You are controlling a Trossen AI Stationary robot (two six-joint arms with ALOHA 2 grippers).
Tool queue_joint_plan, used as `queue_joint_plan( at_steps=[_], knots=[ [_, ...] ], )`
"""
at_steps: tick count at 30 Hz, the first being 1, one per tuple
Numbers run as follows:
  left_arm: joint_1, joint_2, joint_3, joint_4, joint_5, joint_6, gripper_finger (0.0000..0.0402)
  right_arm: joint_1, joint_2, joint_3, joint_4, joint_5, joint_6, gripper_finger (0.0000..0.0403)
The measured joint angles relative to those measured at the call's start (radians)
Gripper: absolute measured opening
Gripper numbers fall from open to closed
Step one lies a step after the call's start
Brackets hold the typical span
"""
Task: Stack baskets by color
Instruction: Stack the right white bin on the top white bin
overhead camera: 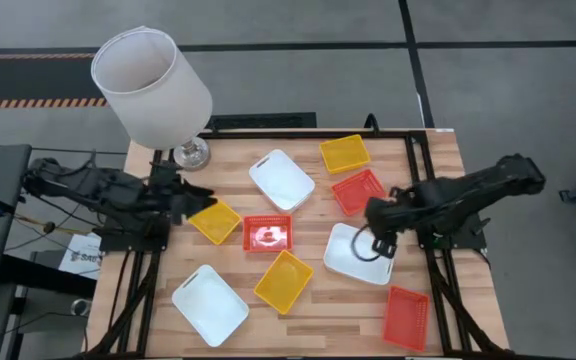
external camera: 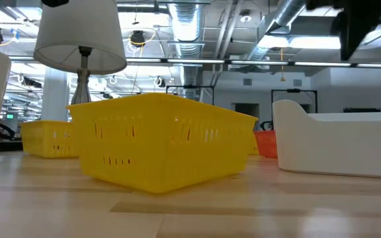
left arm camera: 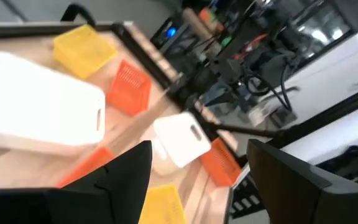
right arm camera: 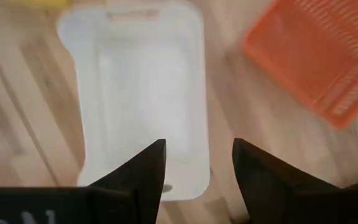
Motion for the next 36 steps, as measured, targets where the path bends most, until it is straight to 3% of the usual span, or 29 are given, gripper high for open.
queue_joint_plan(
  at_steps=[7, 15, 24, 30, 36],
  knots=[
    [0.0, 0.064, 0.0, 0.001, 0.049, -0.026, 0.0252, -0.08, 0.104, -0.078, 0.184, -0.084, -0.154, 0.021],
    [0.0, 0.063, 0.0, 0.003, 0.051, -0.036, 0.0252, -0.182, 0.092, -0.25, 0.309, -0.105, -0.189, 0.0213],
    [0.0, 0.064, 0.001, 0.0, 0.05, -0.036, 0.0252, -0.196, 0.088, -0.378, 0.416, -0.138, -0.223, 0.02],
    [0.0, 0.064, 0.001, 0.0, 0.049, -0.036, 0.0252, -0.196, 0.087, -0.384, 0.424, -0.113, -0.244, 0.0138],
    [0.0, 0.064, 0.001, -0.002, 0.049, -0.036, 0.0252, -0.196, 0.104, -0.385, 0.402, -0.127, -0.268, 0.0016]
  ],
)
